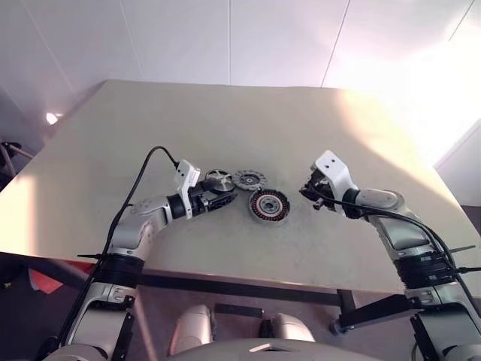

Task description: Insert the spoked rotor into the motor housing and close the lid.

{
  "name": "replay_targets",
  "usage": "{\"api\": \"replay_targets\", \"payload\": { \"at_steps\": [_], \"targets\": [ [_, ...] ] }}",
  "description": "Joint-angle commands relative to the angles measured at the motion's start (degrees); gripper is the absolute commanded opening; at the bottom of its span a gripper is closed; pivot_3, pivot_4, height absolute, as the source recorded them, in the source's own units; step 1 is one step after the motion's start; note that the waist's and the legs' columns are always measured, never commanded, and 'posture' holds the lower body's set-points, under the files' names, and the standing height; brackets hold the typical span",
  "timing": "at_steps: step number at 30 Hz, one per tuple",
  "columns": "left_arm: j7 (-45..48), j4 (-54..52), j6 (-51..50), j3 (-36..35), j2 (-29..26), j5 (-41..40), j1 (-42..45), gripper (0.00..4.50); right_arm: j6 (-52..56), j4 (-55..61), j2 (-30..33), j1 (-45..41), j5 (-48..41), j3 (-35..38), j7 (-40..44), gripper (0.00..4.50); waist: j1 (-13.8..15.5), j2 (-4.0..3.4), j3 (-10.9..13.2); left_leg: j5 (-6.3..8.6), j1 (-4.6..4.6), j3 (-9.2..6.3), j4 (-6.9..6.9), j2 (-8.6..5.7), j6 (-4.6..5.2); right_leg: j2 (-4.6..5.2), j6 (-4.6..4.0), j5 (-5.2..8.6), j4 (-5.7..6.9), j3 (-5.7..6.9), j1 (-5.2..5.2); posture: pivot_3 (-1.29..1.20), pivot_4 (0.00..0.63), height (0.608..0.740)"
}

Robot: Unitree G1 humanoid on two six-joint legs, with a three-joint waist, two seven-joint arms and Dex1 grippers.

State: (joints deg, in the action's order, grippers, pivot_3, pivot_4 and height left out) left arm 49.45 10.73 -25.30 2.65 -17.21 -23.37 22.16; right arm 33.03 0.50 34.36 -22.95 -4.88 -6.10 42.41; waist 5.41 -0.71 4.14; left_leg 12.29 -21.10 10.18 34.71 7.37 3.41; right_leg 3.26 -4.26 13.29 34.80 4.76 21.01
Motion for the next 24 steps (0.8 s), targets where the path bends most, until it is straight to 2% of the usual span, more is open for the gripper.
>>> {"api": "replay_targets", "payload": {
  "at_steps": [1,12,24],
  "targets": [
    [0.0,-2.1,0.6,-0.7,-0.5,-0.2,0.6,4.19,2.2,5.8,-1.4,-2.9,-1.4,-0.7,-0.1,0.56,0.1,0.00,0.0,0.00,-0.01,0.00,-0.04,0.00,0.00,0.00,-0.01,0.00,-0.01,0.00,0.01,0.00,0.000,0.740],
    [-0.7,-3.5,0.5,-1.4,-1.4,-0.5,-0.9,4.19,5.8,10.1,-3.2,-1.6,-1.6,-7.0,1.7,0.56,0.2,0.00,0.0,0.00,-0.03,0.00,-0.07,-0.02,-0.01,0.01,0.01,0.02,-0.05,0.00,0.01,0.00,0.000,0.740],
    [-1.9,-4.5,0.0,-2.5,-2.0,-0.9,-2.1,4.19,9.8,14.5,-3.5,2.4,-2.3,-8.6,0.7,0.56,0.3,0.00,0.0,-0.02,0.04,0.00,-0.08,-0.03,-0.05,0.01,0.08,0.06,-0.05,-0.01,-0.05,0.00,0.000,0.740]
  ]
}}
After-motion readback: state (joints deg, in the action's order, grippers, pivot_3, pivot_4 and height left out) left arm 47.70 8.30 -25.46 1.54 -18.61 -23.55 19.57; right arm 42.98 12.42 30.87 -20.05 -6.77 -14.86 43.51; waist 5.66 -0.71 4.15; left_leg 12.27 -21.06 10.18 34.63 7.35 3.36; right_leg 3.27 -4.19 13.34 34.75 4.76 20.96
